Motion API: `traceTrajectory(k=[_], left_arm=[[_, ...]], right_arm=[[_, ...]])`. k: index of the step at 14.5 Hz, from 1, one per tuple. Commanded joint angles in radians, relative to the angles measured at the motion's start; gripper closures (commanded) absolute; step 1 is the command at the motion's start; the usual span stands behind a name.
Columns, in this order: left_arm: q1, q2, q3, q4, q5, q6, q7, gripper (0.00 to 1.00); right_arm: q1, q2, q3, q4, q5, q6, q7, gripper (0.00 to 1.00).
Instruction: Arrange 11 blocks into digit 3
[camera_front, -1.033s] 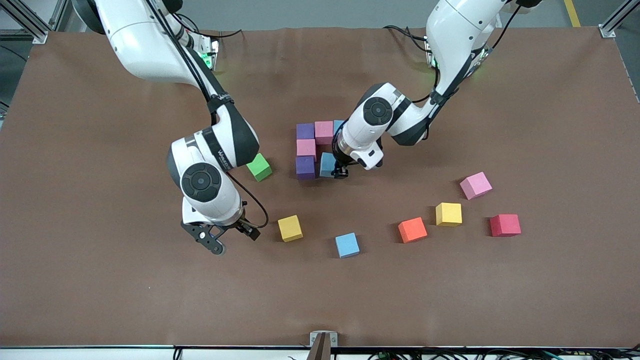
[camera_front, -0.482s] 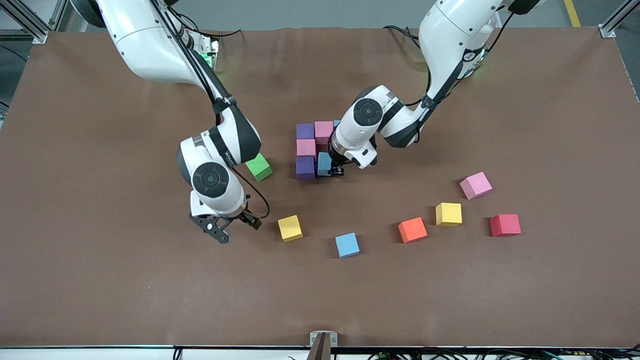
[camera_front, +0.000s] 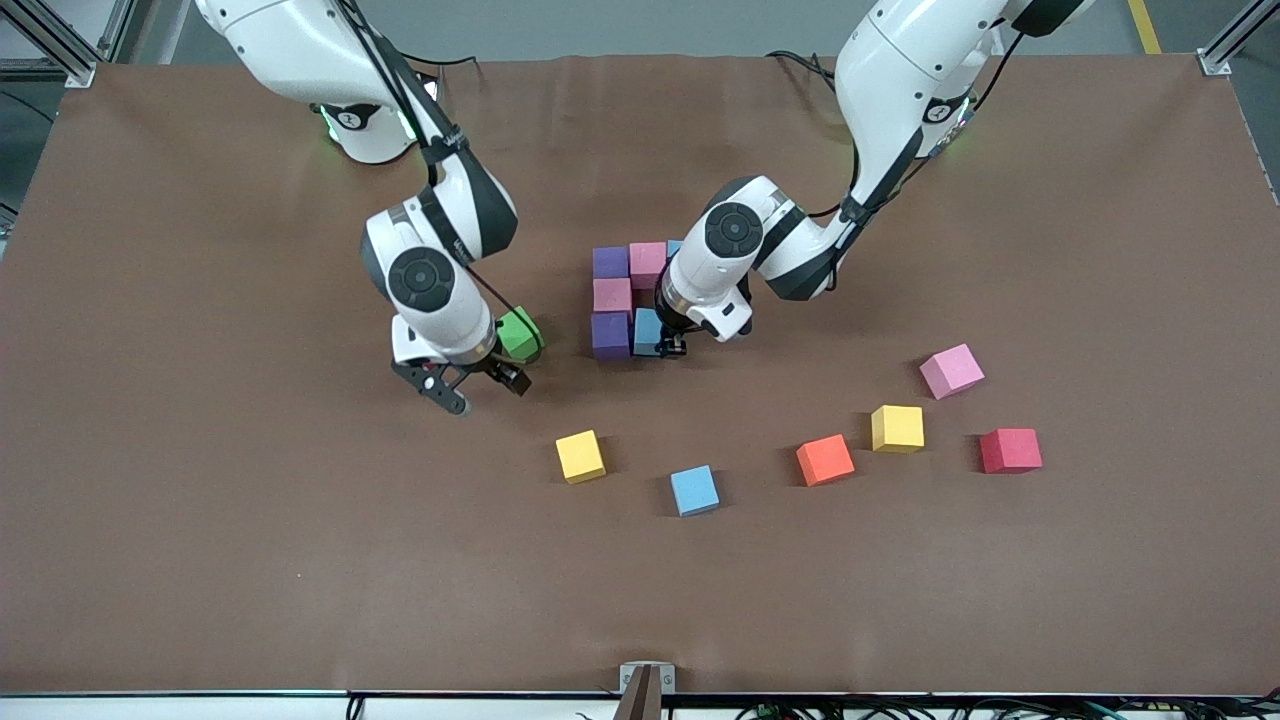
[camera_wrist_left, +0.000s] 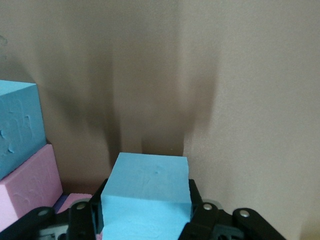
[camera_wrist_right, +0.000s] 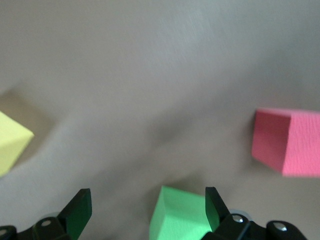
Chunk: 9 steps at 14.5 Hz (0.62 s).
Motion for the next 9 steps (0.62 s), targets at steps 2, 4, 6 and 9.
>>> traceTrajectory(k=[2,4,6,9], left_arm=[[-0.050,0.012,0.042,0.028,0.025,-0.001,-0.045,0.78],[-0.082,0.020,0.073,0.036,0.025,-0.001,-0.067,0.78],[-0.097,0.027,0.085,0.051,0.025,-0.001,-0.079,0.78],[-0.099,0.040,0.085,0.064,0.025,-0.001,-0.081,0.78]], right_arm=[[0.075,-0.053,-0.004,-0.093,0.013,0.030,0.117,0.00],[0.094,-0.051,-0.004,-0.101,0.013,0.038,0.150,0.00],[0.114,-0.047,-0.006,-0.112,0.013,0.049,0.175,0.00],[0.138,-0.048,-0.006,-0.165,0.010,0.101,0.189,0.00]])
